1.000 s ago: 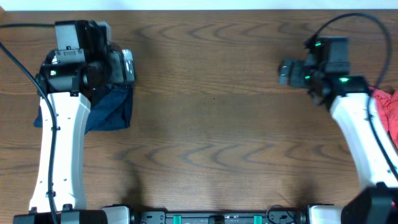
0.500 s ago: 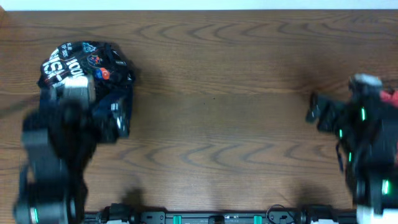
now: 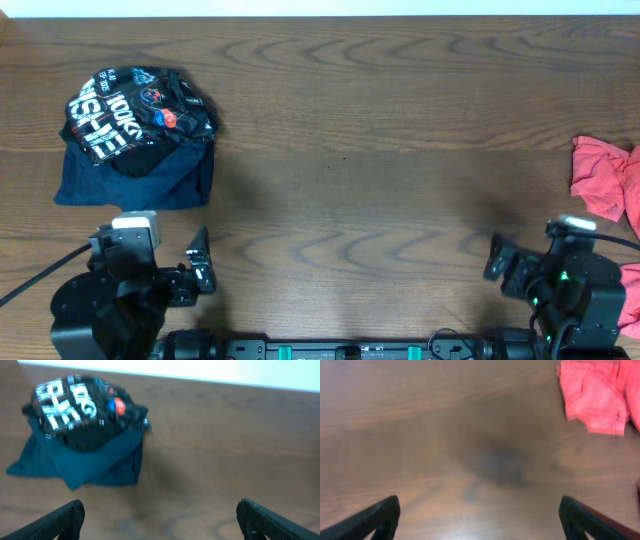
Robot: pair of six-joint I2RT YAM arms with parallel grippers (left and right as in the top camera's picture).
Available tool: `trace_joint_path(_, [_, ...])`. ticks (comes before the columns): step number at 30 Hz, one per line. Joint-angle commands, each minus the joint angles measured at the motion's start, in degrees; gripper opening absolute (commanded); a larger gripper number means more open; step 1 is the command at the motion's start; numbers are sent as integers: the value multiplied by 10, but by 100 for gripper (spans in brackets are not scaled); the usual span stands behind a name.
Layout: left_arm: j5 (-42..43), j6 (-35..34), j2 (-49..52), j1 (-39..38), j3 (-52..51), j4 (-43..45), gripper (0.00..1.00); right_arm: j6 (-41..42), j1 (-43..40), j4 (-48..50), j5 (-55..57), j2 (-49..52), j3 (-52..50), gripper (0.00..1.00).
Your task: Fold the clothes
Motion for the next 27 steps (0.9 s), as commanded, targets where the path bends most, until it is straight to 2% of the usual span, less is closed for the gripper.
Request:
trace_joint_path(1, [3, -3, 0, 1, -2, -23, 98, 9, 5, -18, 6, -3, -4, 99])
trace_joint_path(7, [3, -3, 0, 1, -2, -61, 98, 1, 5, -11, 6, -3, -4, 99])
trace_joint_path(10, [2, -3, 0, 1, -2, -68, 98, -15, 8, 33, -17, -11, -15, 99])
trace_joint_path(14, [2, -3, 0, 1, -2, -68, 98, -85, 16, 179, -49, -50, -84, 99])
trace_joint_path(23, [3, -3, 0, 1, -2, -68, 98, -106, 23, 460, -50, -219, -296, 99])
trace_joint_path(27, [2, -3, 0, 1, -2, -68, 98, -125, 23, 545, -40, -225, -352, 99])
